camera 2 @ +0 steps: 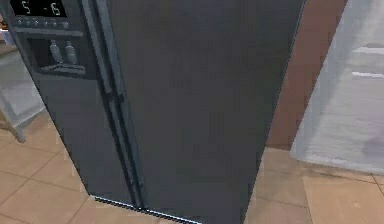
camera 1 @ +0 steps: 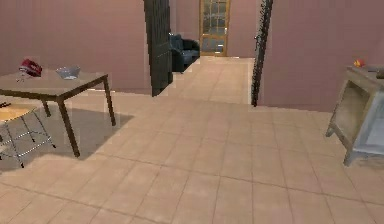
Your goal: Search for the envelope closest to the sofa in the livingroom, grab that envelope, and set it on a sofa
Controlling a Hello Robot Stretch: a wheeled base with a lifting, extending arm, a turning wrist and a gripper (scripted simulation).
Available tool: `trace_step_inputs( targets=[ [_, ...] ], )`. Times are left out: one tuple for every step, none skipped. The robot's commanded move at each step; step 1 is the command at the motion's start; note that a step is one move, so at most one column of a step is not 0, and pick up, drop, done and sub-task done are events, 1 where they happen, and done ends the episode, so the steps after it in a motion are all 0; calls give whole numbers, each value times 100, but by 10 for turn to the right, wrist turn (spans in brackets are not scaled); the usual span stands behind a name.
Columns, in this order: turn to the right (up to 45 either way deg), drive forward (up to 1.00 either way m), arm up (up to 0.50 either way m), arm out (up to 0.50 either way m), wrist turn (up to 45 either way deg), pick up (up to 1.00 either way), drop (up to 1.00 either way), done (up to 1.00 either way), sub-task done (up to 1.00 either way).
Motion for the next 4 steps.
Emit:
trace_step_inputs(
  targets=[
    [0,100,0,0,0,0,0,0,0],
    [30,0,0,0,0,0,0,0,0],
    [0,100,0,0,0,0,0,0,0],
    [0,100,0,0,0,0,0,0,0]
  ],
)
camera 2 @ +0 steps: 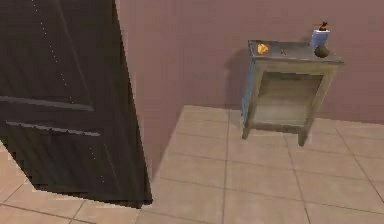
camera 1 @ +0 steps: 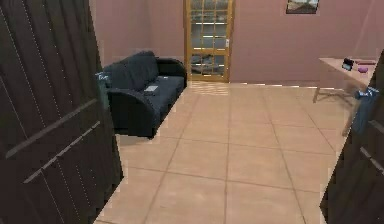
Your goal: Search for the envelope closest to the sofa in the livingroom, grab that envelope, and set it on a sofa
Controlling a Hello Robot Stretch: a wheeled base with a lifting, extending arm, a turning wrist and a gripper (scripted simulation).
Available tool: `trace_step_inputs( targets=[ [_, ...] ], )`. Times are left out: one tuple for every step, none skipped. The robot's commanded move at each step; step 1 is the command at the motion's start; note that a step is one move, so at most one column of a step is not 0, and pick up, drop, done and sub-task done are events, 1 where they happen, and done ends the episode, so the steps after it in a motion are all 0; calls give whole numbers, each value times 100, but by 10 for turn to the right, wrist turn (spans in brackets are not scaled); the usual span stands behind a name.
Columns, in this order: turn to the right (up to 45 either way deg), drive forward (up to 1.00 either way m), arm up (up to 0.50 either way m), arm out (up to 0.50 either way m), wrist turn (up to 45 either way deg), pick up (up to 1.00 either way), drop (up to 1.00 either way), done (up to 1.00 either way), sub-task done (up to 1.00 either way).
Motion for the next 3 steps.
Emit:
trace_step_inputs(
  targets=[
    [0,100,0,0,0,0,0,0,0],
    [0,60,0,0,0,0,0,0,0],
    [450,0,0,0,0,0,0,0,0]
  ],
)
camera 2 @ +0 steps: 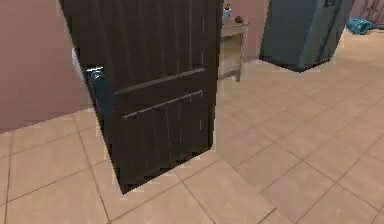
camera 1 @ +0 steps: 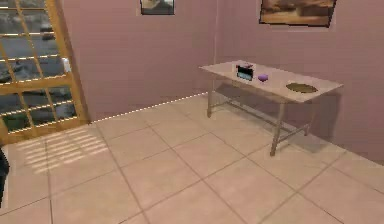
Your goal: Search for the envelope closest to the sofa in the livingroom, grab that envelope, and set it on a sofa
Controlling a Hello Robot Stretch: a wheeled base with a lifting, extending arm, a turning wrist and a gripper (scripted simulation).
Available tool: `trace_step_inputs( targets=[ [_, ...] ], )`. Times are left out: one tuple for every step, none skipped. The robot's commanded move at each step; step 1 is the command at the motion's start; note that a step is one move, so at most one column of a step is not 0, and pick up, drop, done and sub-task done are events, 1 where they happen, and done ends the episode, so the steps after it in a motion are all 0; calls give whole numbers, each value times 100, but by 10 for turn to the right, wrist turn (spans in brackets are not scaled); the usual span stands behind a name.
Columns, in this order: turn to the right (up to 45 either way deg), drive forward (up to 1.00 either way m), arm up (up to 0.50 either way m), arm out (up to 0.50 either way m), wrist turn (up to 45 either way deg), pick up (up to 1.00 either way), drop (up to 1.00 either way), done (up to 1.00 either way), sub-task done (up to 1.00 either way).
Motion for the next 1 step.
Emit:
trace_step_inputs(
  targets=[
    [450,0,0,0,0,0,0,0,0]
  ],
)
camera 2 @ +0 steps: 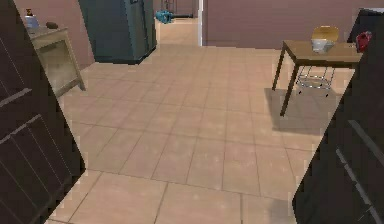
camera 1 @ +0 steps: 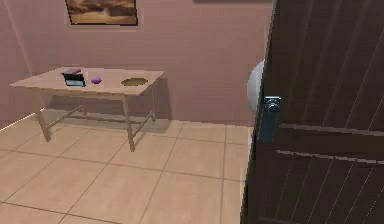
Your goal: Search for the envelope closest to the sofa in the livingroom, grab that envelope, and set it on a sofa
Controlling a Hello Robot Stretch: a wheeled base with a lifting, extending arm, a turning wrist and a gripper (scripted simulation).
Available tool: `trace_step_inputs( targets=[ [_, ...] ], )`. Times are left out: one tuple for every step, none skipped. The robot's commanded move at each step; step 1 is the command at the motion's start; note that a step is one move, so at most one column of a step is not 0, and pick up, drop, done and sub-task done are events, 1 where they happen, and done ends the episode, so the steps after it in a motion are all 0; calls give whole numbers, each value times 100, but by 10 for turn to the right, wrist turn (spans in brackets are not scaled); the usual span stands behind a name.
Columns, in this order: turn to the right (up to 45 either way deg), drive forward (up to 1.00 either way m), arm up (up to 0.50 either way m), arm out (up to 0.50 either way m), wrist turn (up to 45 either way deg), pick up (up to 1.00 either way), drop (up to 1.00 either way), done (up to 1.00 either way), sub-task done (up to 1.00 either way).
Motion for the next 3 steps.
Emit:
trace_step_inputs(
  targets=[
    [90,0,0,0,0,0,0,0,0],
    [0,5,0,0,0,0,0,0,0],
    [-360,0,0,0,0,0,0,0,0]
  ],
)
